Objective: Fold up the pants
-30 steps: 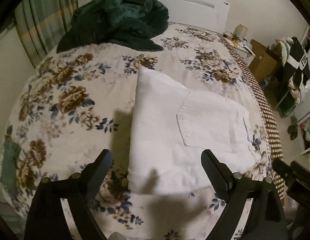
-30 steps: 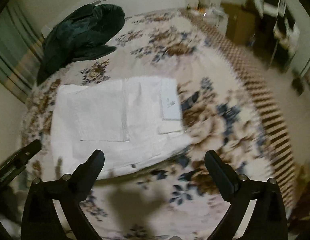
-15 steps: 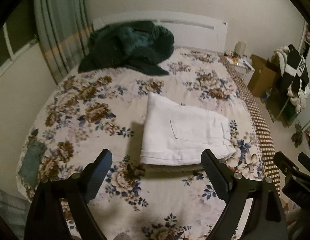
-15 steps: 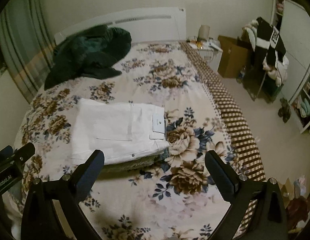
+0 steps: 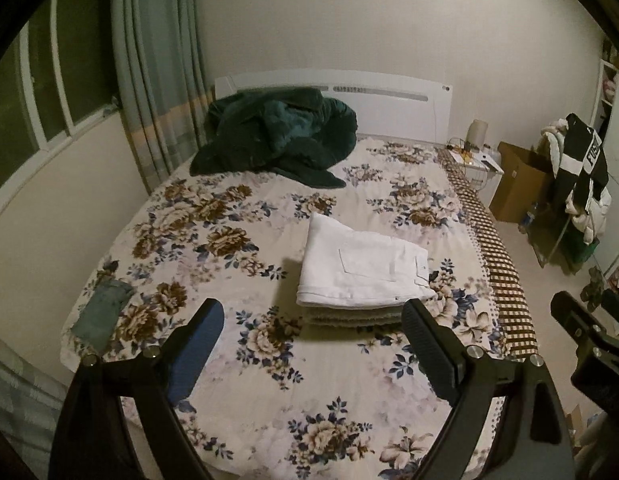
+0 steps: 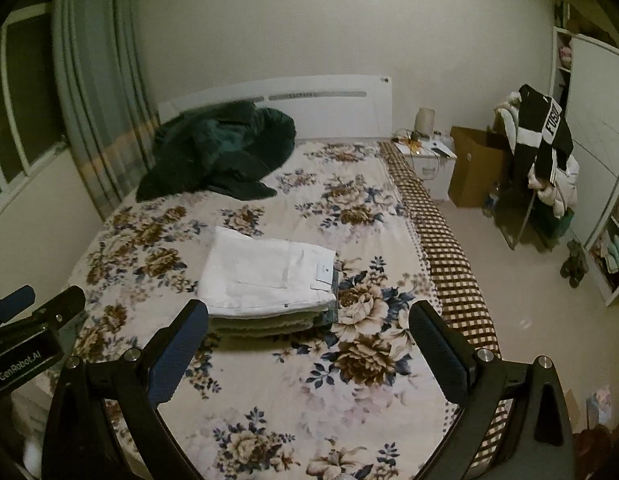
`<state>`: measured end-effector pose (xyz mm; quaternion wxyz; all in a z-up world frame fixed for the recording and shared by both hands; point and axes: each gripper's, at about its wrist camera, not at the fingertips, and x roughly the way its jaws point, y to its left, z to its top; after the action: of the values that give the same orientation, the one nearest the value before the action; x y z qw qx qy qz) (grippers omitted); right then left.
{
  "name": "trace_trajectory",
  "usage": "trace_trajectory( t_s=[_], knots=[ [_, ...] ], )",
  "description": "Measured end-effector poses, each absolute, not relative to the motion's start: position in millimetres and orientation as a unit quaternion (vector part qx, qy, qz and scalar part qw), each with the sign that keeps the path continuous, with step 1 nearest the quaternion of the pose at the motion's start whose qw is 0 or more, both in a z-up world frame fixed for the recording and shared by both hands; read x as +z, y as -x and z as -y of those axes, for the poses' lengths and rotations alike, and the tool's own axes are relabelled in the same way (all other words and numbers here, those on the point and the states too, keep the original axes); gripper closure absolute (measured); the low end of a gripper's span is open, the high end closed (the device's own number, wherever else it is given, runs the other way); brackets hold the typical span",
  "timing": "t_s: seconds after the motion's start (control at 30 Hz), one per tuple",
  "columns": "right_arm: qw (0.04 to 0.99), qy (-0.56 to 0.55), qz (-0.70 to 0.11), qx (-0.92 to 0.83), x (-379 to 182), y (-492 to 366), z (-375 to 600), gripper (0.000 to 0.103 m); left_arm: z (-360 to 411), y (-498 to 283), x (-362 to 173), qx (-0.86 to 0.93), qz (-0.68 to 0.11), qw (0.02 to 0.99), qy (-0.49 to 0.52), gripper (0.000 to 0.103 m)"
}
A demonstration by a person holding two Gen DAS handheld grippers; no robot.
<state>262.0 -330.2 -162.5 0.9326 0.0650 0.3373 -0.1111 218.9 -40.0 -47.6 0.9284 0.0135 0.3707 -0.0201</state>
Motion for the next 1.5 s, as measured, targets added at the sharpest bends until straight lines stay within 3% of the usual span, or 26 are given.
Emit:
trace_trajectory(
  t_s=[0.53,0.6,1.5],
  knots=[
    [0.945,-0.056,-0.303,-0.110,-77,-168,297,0.000,24,-156,-1,-0.033,-0.349,0.937,-0.001,0.012],
    [0.945,-0.054,-0.302,-0.112,-72,-165,294,0.000,23,-155,-1,-0.039,-0.350,0.936,-0.002,0.000],
    [0.942,-0.055,-0.317,-0.095,-85,-193,286,0.000,16,-150,2,-0.019,-0.345,0.938,-0.020,0.000]
  ],
)
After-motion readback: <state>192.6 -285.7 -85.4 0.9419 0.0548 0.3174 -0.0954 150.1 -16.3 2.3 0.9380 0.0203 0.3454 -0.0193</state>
